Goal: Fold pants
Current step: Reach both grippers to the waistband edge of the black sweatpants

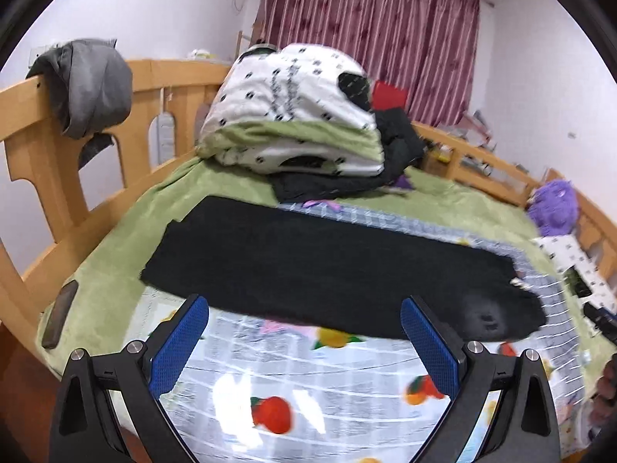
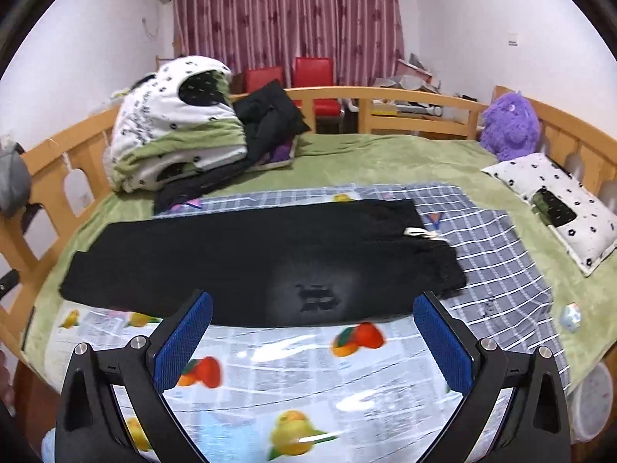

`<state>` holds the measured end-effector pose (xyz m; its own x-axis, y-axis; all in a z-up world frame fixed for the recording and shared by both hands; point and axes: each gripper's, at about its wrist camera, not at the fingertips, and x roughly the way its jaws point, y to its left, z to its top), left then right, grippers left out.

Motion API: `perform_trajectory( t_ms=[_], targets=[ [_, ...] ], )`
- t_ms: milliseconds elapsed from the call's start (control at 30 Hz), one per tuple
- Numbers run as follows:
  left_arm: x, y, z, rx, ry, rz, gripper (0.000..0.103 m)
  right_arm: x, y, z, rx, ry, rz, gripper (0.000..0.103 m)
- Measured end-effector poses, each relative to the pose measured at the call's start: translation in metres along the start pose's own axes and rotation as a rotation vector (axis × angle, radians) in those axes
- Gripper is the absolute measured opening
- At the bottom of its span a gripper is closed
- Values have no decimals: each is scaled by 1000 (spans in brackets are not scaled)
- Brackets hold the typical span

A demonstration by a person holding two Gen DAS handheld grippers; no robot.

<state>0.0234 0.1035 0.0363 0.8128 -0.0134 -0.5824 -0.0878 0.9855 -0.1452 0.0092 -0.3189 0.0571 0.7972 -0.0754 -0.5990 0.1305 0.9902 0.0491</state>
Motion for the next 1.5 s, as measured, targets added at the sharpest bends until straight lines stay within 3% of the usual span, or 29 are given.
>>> perform_trajectory(
  t_ms=[233, 400, 600, 800, 1067, 1300, 1500],
  targets=[
    [62, 33, -18, -11, 105, 35, 100, 49, -20, -15, 9, 69, 16, 100],
    [106, 52, -37, -57, 169, 40, 100, 85, -21, -25, 19, 89, -43, 95],
    [142, 59, -57, -41, 227, 63, 99, 115, -17, -41, 17, 109, -90, 92],
    [163, 61, -68, -56, 276, 29, 97, 128, -16, -58, 9, 109, -124, 84],
    [176, 62, -78, -95, 308, -37, 89, 155, -14, -65, 70, 198, -53, 68],
    [180, 64, -84, -98, 320, -25, 89, 161, -14, -69, 99, 214, -11, 67],
    [177, 73, -85, -141, 301, -34, 89, 165, -23, -73, 114, 221, -24, 64]
  ],
)
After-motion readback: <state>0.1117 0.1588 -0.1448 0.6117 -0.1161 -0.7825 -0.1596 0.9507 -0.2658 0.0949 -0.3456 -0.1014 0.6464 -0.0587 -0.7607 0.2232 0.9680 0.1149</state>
